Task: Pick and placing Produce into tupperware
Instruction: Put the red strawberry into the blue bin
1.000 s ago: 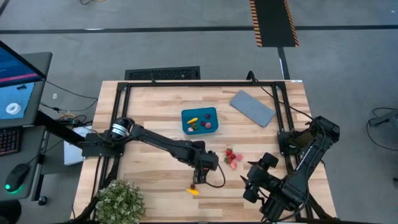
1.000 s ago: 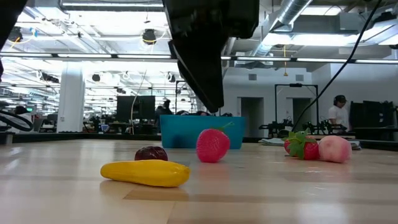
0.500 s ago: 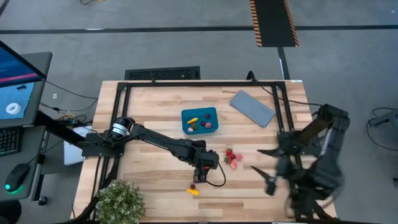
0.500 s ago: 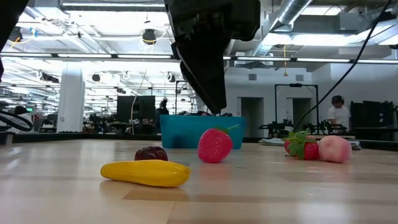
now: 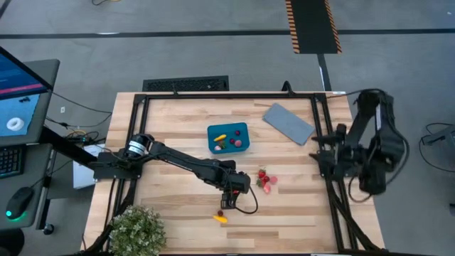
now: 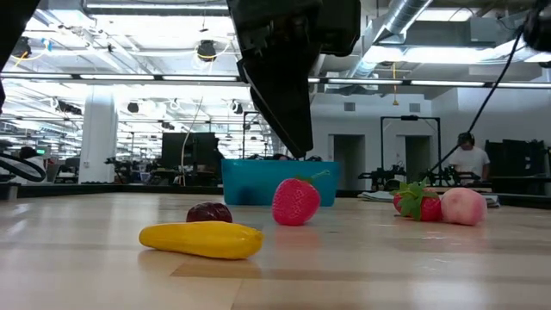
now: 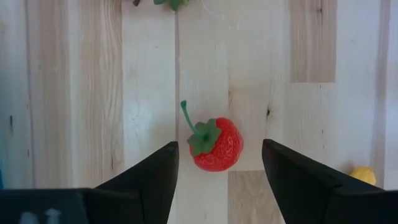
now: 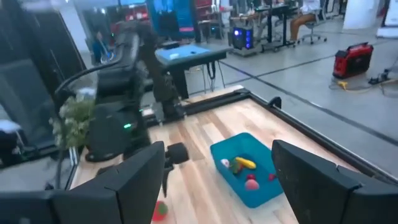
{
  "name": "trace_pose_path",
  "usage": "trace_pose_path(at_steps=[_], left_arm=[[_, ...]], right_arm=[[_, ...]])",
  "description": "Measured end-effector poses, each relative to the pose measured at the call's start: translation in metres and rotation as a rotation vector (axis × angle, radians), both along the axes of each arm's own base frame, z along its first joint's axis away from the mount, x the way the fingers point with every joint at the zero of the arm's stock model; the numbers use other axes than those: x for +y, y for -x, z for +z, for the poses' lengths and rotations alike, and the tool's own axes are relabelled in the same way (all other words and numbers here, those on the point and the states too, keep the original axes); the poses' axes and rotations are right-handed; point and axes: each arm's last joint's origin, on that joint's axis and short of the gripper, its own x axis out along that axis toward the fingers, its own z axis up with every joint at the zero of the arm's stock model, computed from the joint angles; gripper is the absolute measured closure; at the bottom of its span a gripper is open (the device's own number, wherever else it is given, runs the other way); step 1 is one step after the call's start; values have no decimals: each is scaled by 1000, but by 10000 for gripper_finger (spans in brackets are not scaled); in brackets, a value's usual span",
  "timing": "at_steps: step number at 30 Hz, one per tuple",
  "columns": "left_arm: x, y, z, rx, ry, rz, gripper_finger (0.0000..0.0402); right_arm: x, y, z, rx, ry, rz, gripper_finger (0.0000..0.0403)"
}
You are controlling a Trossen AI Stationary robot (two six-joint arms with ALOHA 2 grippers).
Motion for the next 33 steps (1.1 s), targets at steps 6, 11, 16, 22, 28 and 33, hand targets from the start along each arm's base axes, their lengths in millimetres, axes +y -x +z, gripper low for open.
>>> trace_pose_path(at_steps=[6,11,16,22,28,33], left_arm=[[0,0,0,-1,-1,1,180],[-1,0,0,2,8,-4,180],[-1,0,0,2,10,2,180],[4,-4,-3,-11,16,17,180],[8,-14,-15,-20,86,17,178],[13,-11,-19,36,103,20,158]], right_arm=[[-45,13,-23,-33,-86,-32,85],[-62,17,-40,-46,-130,-75,85],[-63,17,-53,-17,-160,-93,85],[-55,13,-55,-6,-153,-89,85],[-45,9,-54,3,-143,-74,85],[-39,7,-52,14,-141,-57,85]])
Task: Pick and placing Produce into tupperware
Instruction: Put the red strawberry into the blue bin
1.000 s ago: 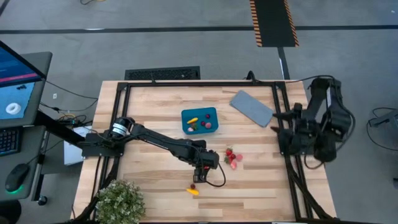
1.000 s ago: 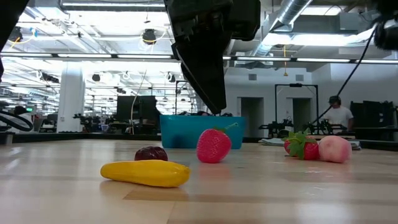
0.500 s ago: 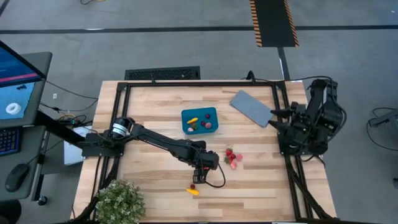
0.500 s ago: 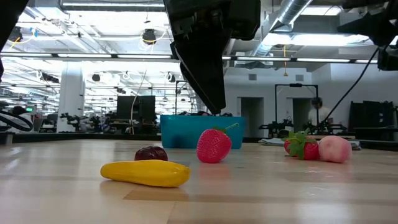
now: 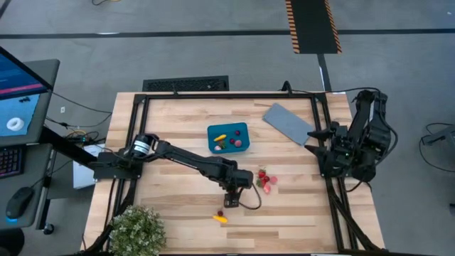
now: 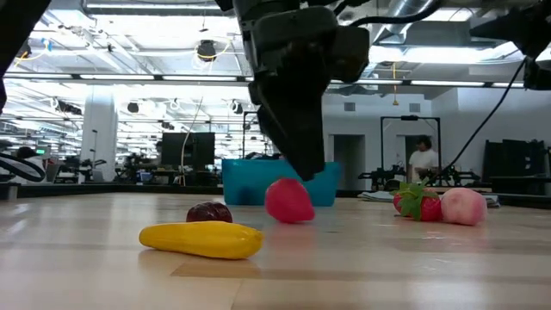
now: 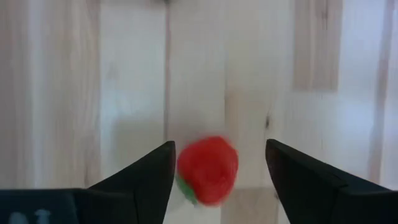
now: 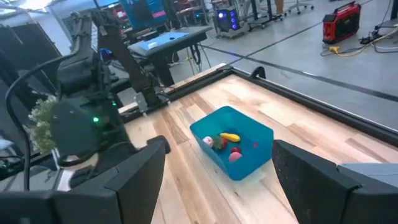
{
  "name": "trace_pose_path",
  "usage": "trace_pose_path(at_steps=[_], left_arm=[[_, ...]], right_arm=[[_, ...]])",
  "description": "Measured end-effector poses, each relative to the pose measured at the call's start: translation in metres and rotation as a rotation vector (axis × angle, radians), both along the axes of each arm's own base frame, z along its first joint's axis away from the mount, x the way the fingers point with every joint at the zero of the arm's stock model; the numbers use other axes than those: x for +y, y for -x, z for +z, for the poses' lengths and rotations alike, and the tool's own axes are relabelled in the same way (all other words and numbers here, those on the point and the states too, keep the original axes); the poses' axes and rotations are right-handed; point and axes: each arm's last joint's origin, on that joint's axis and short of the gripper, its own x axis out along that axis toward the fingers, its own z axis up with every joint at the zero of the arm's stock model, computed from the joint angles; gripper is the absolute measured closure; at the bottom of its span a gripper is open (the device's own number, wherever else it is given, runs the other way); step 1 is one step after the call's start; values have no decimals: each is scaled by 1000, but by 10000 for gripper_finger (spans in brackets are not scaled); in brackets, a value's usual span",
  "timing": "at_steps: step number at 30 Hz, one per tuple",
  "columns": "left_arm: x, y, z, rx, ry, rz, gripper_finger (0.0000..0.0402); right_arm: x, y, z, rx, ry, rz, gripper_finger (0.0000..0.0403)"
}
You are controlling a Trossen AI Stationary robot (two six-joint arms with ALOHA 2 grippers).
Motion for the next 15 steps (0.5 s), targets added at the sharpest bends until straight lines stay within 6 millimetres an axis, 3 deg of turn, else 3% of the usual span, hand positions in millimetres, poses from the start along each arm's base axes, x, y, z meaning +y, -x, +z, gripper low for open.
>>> trace_pose_path(at_steps=[10,15], left_arm=[[-4,2,-18,68,-21,-12,133],[-6,1,-17,50,-56,-6,134]], right_arm=[[2,-1,1,-3,9,9,85],[2,-1,1,-3,8,9,85]])
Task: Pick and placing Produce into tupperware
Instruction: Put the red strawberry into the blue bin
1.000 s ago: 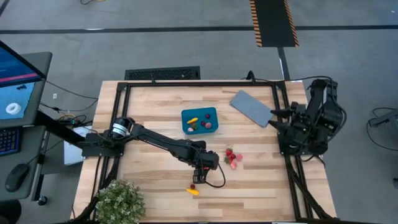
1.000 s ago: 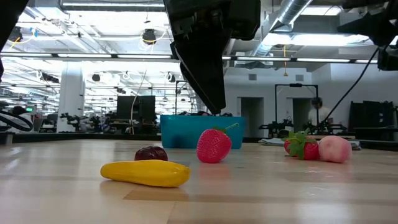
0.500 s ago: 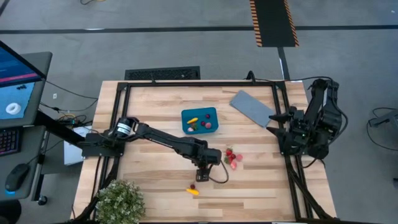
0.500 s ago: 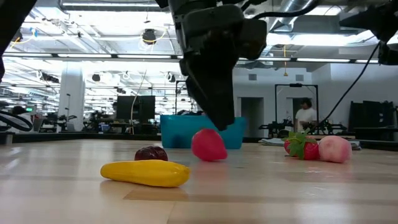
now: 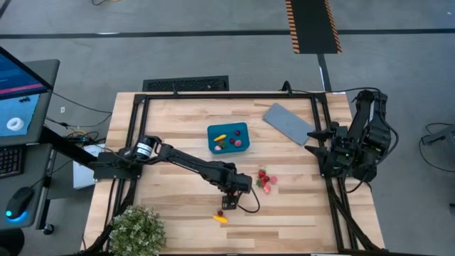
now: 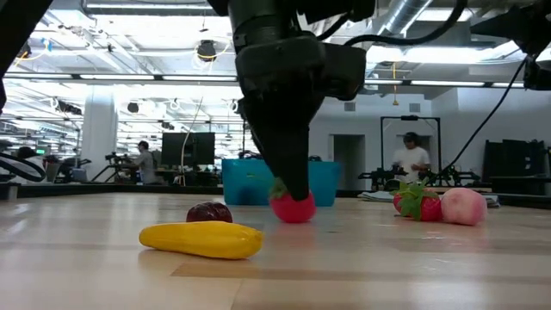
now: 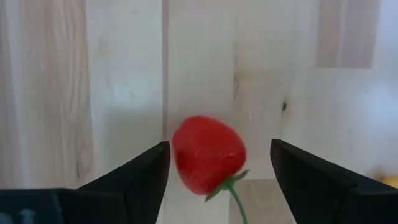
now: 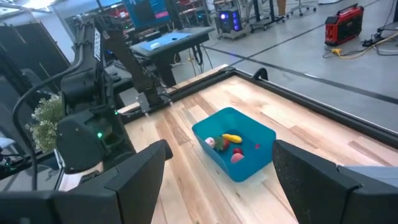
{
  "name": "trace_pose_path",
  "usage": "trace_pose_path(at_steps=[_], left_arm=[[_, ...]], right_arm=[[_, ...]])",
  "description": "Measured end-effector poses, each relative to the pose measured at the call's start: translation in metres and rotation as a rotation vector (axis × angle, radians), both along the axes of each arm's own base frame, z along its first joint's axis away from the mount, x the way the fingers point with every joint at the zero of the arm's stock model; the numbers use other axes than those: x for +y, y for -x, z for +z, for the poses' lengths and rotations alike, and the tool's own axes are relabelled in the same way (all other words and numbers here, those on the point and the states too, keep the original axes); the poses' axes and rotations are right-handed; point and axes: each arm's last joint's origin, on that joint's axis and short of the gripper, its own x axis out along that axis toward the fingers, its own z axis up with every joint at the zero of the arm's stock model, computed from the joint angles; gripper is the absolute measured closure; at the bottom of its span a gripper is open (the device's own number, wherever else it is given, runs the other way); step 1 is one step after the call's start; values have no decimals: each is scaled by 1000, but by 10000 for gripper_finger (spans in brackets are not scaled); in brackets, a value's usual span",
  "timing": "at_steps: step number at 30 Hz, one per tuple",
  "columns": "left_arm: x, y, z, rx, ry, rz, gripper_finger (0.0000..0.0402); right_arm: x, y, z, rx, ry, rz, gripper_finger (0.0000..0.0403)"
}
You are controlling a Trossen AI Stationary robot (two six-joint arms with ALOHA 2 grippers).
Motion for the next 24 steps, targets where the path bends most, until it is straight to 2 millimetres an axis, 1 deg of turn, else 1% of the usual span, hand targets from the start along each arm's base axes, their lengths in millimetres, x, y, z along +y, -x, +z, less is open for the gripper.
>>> trace_pose_path(at_steps=[5,12,15,20,21,24], left_arm=[[1,1,-1,8,-4,2,134],[-1,-2,-10,19,7,-18,136],[-1,-1,-14,39,2,-19,157],[-1,-2,-13,29,2,-23,225],[-1,-2,-13,29,2,-23,232],[-1,-3,-13,17,4,-24,232]], right_arm=[[0,0,0,-2,-4,0,85],[1,0,0,-4,-11,1,85],[1,0,0,-5,-14,1,85],[1,0,0,-4,-14,2,85],[1,0,0,-4,-14,2,85],[1,0,0,1,-16,5,85]])
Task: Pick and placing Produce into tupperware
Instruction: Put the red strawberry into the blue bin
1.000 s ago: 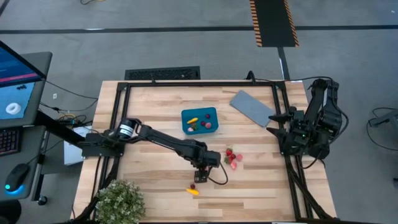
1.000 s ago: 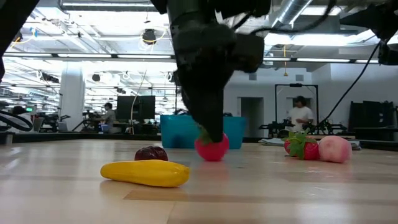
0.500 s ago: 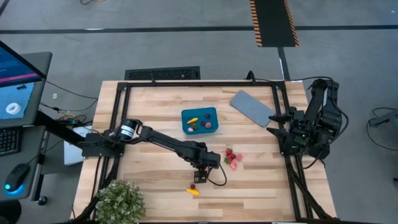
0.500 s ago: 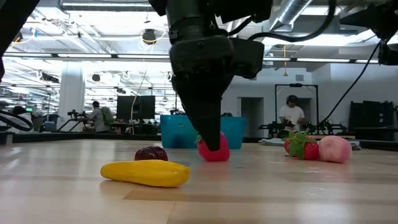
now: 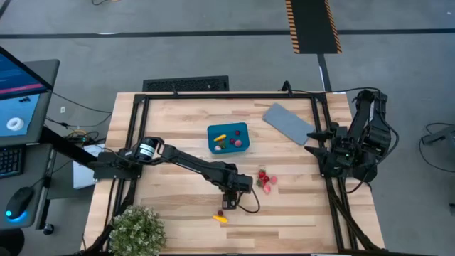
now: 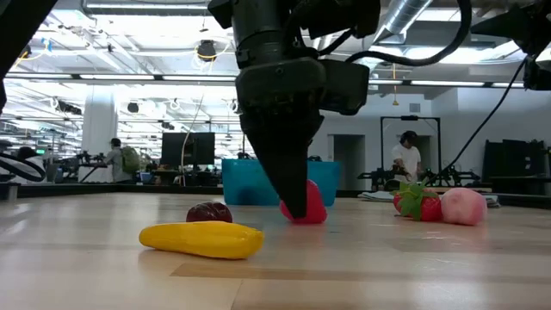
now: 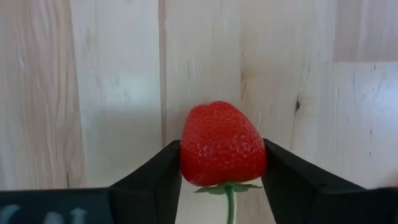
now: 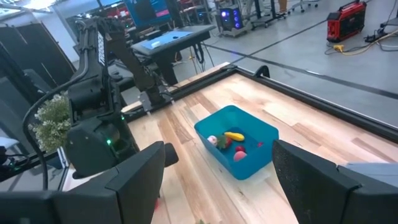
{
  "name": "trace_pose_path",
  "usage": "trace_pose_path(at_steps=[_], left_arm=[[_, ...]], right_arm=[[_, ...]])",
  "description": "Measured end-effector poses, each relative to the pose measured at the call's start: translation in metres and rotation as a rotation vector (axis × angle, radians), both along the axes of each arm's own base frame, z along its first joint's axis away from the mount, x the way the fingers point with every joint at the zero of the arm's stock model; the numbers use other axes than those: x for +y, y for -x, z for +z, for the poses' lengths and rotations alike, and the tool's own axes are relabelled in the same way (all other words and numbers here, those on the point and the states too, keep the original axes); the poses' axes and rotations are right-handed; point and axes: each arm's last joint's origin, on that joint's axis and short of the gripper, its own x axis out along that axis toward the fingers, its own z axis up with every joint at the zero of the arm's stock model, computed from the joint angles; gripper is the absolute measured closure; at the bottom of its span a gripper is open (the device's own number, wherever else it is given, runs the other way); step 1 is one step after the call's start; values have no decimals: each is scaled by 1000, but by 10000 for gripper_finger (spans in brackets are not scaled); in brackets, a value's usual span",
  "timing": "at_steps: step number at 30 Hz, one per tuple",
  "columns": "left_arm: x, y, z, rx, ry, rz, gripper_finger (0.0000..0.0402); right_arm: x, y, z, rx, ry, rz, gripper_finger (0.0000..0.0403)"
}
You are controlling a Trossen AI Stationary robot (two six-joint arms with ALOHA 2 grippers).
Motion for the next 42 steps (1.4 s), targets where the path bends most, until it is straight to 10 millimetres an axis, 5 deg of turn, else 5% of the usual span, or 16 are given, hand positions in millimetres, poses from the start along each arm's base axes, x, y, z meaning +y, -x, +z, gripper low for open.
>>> trace_pose_path(at_steps=[16,20,30,42], left_arm=[[-1,-3,3,-37,16,-49,231],[-2,-6,18,-104,34,-58,231],[-1,-5,102,-397,40,-90,228],[-5,54,230,-798,107,-139,221]], right_arm=[[1,0,0,9,-13,7,85],[1,0,0,9,-13,7,85],[1,0,-1,24,-21,16,85],[1,0,-1,27,-25,19,85]])
